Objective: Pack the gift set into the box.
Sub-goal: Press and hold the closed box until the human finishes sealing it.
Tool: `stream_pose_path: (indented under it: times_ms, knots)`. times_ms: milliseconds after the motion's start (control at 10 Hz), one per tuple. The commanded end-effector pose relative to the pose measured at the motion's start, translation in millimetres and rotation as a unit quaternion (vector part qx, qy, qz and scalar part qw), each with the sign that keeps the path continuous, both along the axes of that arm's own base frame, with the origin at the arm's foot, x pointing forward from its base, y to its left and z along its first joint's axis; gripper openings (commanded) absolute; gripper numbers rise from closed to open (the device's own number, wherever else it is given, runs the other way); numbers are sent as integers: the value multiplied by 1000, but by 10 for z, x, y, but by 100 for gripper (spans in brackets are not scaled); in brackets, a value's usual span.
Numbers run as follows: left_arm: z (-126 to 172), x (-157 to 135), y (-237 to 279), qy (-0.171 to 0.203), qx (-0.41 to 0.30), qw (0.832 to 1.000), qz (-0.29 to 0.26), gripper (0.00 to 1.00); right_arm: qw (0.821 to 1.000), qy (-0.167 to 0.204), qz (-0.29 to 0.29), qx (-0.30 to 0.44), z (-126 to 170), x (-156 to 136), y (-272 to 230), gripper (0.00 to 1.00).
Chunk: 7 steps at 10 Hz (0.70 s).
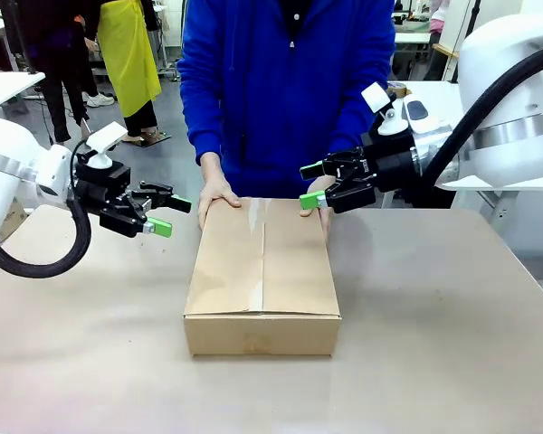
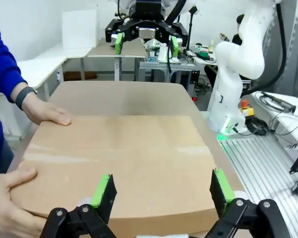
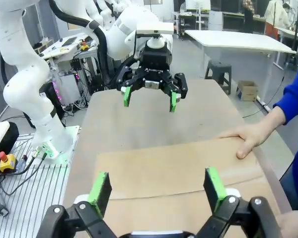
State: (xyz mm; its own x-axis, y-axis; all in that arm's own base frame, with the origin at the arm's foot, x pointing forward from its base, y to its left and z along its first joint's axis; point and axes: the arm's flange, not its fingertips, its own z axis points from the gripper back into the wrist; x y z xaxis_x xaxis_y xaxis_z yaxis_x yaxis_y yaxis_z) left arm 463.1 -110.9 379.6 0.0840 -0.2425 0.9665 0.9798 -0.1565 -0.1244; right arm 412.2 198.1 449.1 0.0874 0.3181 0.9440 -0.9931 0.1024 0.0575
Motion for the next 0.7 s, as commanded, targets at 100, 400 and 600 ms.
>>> stream_pose_path:
  times_ms: [100, 400, 600]
  knots:
    - [96, 40, 53, 23, 0, 1000, -5, 100, 995, 14, 95, 35, -149, 199, 25, 100]
    - [110, -195, -203, -73, -19, 997, 23, 100, 995, -6, 94, 12, -568, 492, 55, 100]
    - [35, -266, -508, -125, 20, 989, 78, 100, 995, -2, 100, 7, -904, 524, 127, 100]
